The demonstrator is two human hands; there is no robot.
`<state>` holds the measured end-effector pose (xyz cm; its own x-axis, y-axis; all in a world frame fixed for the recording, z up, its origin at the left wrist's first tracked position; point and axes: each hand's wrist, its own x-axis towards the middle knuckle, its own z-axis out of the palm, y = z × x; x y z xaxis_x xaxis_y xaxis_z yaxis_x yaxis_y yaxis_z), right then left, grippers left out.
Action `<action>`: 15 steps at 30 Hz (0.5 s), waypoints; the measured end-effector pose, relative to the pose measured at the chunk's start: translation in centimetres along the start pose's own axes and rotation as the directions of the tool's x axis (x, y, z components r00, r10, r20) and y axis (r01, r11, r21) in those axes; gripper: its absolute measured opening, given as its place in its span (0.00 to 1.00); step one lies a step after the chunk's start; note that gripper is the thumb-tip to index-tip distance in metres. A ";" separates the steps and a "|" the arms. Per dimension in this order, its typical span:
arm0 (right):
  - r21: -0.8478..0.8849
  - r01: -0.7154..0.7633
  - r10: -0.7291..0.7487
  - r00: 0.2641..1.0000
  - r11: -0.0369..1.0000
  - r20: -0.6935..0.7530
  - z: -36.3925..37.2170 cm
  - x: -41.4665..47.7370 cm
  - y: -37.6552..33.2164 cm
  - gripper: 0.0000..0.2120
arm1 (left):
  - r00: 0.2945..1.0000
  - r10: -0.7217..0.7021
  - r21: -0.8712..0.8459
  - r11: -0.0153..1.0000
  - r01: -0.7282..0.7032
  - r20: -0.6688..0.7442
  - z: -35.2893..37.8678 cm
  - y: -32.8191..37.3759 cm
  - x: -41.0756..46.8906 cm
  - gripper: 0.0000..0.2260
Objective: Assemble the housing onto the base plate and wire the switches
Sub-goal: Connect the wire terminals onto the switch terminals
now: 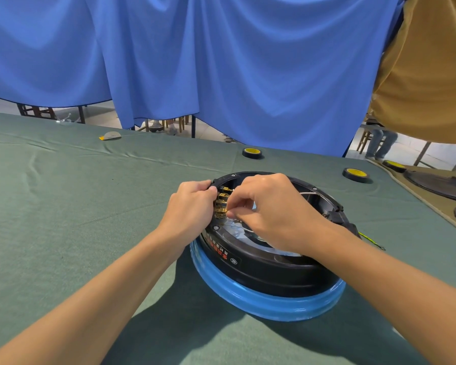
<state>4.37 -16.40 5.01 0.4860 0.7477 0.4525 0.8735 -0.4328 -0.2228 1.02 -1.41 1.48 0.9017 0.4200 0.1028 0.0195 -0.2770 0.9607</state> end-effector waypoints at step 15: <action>0.052 0.000 -0.001 0.999 0.999 0.033 -0.2 0.5 -0.4 0.03 | 0.998 -0.021 -0.072 0.997 0.018 -0.051 0.7 -0.9 0.4 0.18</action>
<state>4.31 -15.97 5.52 0.4854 0.7646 0.4239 0.8737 -0.4065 -0.2672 1.68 -1.57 0.50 0.8777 0.4696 0.0952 0.0042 -0.2062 0.9785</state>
